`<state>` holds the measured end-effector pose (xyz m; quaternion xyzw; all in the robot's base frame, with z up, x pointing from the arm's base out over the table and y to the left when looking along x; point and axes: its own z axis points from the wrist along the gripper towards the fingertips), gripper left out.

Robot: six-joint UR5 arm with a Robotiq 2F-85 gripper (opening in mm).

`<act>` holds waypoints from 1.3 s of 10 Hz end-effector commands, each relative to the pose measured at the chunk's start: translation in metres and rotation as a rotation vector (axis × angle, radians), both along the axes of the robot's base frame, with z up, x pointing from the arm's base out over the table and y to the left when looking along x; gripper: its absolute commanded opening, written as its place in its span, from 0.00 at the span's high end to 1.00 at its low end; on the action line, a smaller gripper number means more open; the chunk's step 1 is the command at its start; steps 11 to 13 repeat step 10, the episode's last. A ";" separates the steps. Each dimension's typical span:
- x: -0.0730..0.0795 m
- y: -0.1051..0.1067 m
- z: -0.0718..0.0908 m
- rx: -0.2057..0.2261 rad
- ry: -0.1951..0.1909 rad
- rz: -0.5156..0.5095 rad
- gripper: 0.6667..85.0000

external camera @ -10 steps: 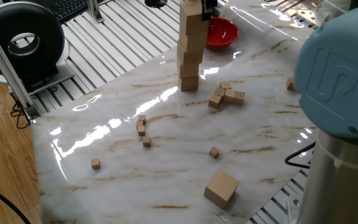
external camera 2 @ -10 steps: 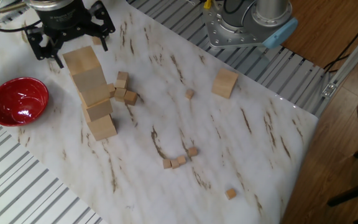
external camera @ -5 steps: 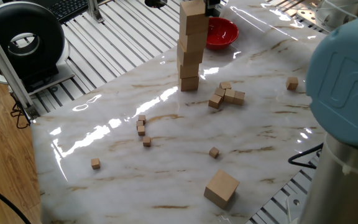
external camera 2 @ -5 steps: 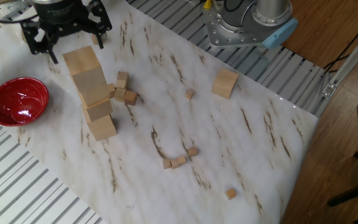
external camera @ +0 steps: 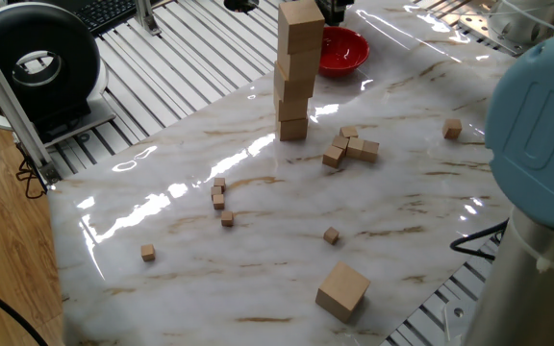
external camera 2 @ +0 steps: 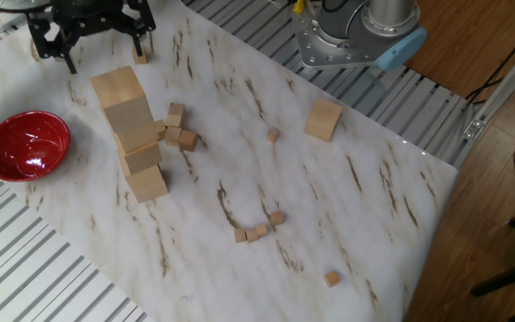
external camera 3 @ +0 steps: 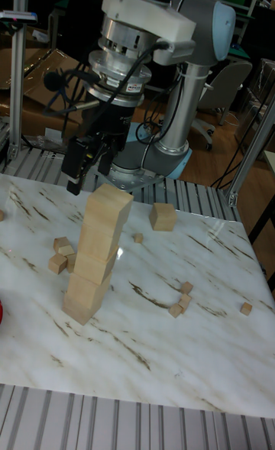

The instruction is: Stack the blocks in a vertical line of five

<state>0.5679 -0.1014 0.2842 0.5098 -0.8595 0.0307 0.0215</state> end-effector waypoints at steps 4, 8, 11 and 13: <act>-0.003 -0.002 0.000 0.017 -0.007 -0.002 0.00; -0.004 -0.002 0.000 0.023 -0.010 -0.003 0.00; -0.003 -0.004 0.000 0.017 -0.012 0.001 0.00; -0.003 -0.004 0.000 0.017 -0.012 0.001 0.00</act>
